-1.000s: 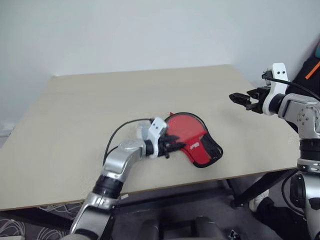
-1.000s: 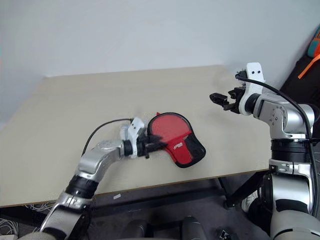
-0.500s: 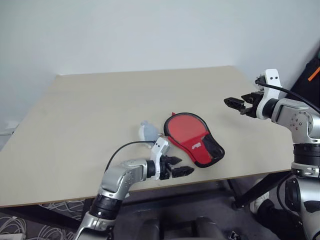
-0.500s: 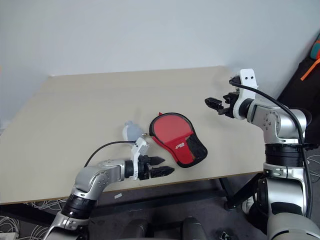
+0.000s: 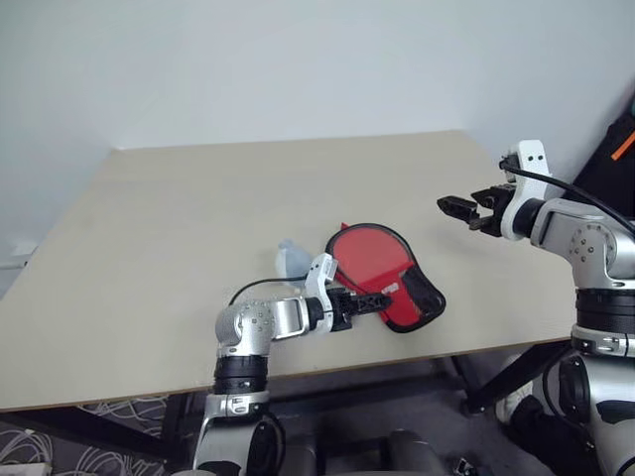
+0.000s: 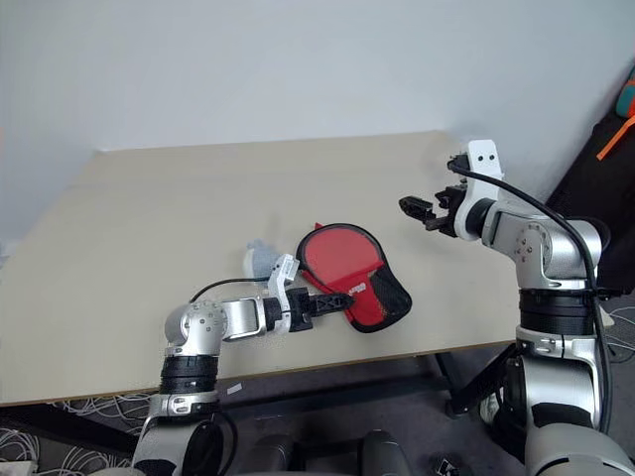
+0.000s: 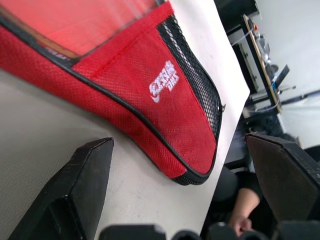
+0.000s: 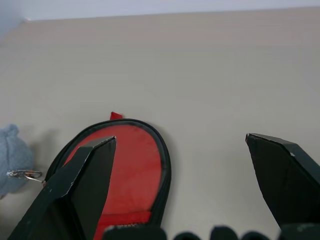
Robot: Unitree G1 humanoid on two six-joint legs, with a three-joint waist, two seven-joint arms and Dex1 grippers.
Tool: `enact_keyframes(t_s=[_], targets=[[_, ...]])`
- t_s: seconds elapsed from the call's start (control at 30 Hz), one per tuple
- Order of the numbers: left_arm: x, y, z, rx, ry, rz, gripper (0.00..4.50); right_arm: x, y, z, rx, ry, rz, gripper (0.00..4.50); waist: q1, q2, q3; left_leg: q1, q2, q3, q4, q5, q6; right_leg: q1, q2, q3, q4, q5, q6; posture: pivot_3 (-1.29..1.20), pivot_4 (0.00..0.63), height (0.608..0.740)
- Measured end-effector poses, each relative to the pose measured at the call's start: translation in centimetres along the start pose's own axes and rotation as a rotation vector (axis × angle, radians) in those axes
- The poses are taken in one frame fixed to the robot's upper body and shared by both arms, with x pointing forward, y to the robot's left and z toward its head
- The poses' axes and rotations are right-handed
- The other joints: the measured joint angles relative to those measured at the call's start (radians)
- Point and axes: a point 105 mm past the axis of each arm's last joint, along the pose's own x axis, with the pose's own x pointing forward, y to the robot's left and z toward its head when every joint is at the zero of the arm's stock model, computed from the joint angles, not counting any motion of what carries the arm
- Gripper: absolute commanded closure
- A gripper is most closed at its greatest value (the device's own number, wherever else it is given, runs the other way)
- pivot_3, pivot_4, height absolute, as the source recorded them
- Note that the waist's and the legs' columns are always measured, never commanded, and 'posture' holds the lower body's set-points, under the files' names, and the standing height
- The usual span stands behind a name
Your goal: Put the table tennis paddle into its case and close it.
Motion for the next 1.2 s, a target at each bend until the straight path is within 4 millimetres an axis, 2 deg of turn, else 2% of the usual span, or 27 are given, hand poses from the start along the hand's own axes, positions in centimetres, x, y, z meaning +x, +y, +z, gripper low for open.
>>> enact_keyframes(t_s=[0.17,0.4,0.67,1.17,1.2], targets=[[0.5,-0.2,0.2,-0.052,-0.002,0.01,0.04,-0.1,-0.1,0.0,0.009,-0.008,-0.008,0.0,0.003,0.0,0.0,0.0,-0.001,-0.001,0.0,0.0,0.0,0.001,0.0,0.0,0.0,0.0,0.0,0.0,0.0,0.74],[2.3,-1.2,-0.3,-0.13,0.017,-0.043,0.04,0.2,0.4,-0.6,0.027,0.001,0.008,0.0,0.003,0.0,0.0,0.0,-0.002,-0.001,0.0,0.0,0.0,0.001,-0.001,-0.001,-0.001,0.0,0.0,0.0,0.0,0.74],[2.6,-0.8,-0.2,-0.197,0.002,-0.069,0.04,0.2,0.7,-0.5,0.022,0.001,0.014,0.0,0.004,0.0,-0.001,0.001,-0.003,-0.003,0.001,0.0,0.0,0.003,-0.001,-0.002,-0.001,0.0,0.0,0.0,0.0,0.74],[2.5,-0.6,-0.1,-0.196,0.017,-0.035,0.04,0.2,0.9,-0.5,0.02,0.003,0.007,0.0,0.002,-0.001,-0.002,0.002,-0.002,-0.003,0.0,0.0,0.0,0.003,-0.001,-0.002,-0.001,0.0,0.0,0.0,0.0,0.74],[2.5,-0.6,-0.1,-0.196,0.019,-0.031,0.21,0.2,0.9,-0.5,0.02,0.003,0.007,0.0,0.001,-0.001,-0.002,0.002,-0.002,-0.003,0.0,0.0,0.0,0.003,-0.001,-0.002,-0.001,0.0,0.0,0.0,0.0,0.74]])
